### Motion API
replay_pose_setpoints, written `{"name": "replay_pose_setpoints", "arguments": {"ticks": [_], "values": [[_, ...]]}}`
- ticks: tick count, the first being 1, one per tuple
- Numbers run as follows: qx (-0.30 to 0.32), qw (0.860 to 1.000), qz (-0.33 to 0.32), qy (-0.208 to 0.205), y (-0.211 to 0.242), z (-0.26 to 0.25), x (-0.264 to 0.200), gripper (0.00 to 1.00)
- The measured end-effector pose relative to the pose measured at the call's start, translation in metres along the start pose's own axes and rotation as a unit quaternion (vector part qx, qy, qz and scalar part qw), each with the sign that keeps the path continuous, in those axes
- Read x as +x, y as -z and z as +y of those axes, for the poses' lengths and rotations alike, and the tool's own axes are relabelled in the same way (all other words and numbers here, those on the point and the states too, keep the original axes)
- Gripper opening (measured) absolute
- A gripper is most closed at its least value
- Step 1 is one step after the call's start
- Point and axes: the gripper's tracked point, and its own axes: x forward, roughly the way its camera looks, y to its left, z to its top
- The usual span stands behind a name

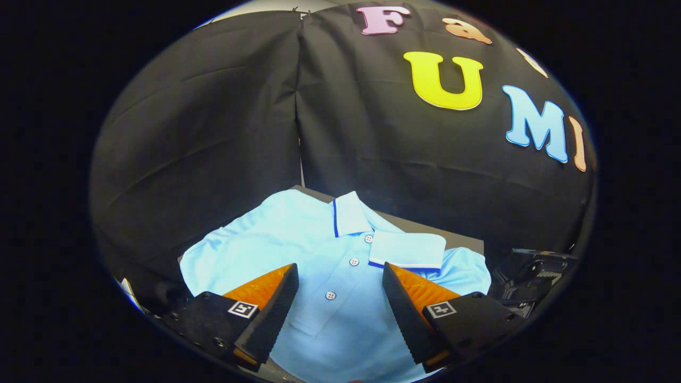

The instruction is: Put the clothes into the washing machine and then close the washing machine lid.

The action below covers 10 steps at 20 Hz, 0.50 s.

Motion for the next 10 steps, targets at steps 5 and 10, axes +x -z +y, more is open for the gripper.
{"name": "replay_pose_setpoints", "arguments": {"ticks": [5,10], "values": [[0.0,1.0,0.027,-0.002,0.0062,-0.0042,0.0084,0.98],[-0.015,0.999,0.043,0.011,0.0078,-0.0017,0.0089,0.94]]}}
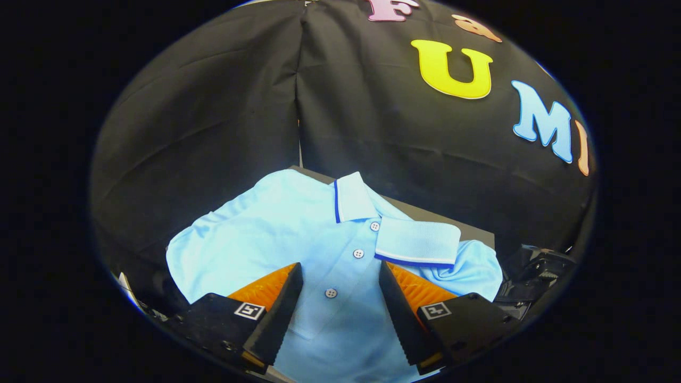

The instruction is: Put the clothes into the washing machine and then close the washing machine lid.

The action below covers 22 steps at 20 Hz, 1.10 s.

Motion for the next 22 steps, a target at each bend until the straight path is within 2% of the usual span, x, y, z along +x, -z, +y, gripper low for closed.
{"name": "replay_pose_setpoints", "arguments": {"ticks": [3,6,9,11,13,15,22], "values": [[0.001,1.0,0.01,0.002,0.001,-0.001,-0.001,0.91],[0.014,1.0,0.005,0.005,0.001,-0.002,0.004,0.5],[-0.001,1.0,-0.002,0.001,0.001,-0.002,0.003,0.51],[0.029,1.0,-0.01,-0.001,0.003,-0.004,0.004,0.18],[0.021,1.0,-0.02,-0.006,-0.001,-0.006,0.001,0.17],[0.024,0.999,-0.037,-0.009,-0.004,-0.005,0.0,0.03],[0.069,0.995,-0.067,-0.036,-0.016,-0.006,-0.021,0.02]]}}
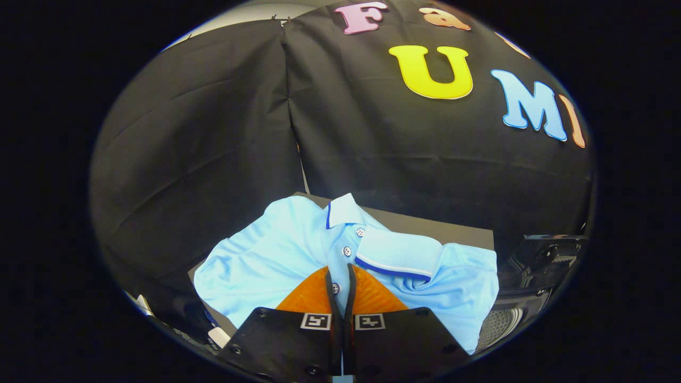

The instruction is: Put the clothes into the washing machine and then close the washing machine lid.

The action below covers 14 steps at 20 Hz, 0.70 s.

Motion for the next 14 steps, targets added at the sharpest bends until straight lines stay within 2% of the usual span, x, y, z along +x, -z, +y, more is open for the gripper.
{"name": "replay_pose_setpoints", "arguments": {"ticks": [4,14], "values": [[0.001,1.0,-0.023,-0.007,-0.013,0.0,-0.018,0.02],[-0.01,0.997,-0.077,0.005,-0.05,-0.022,-0.073,0.02]]}}
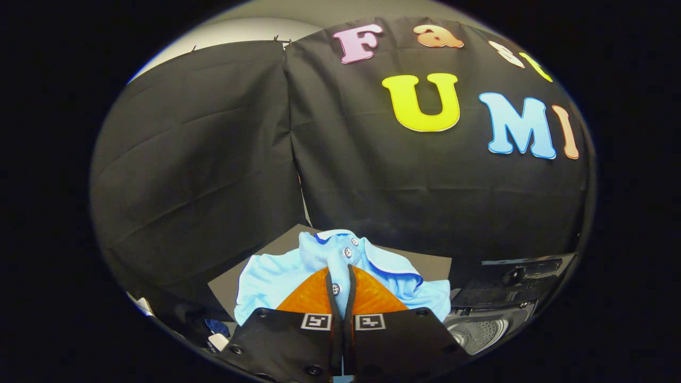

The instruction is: Put the clothes into the washing machine and then close the washing machine lid.

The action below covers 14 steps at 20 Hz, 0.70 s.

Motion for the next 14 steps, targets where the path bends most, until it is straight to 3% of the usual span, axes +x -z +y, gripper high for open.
{"name": "replay_pose_setpoints", "arguments": {"ticks": [14], "values": [[0.021,0.997,-0.046,0.065,-0.017,-0.086,-0.069,0.02]]}}
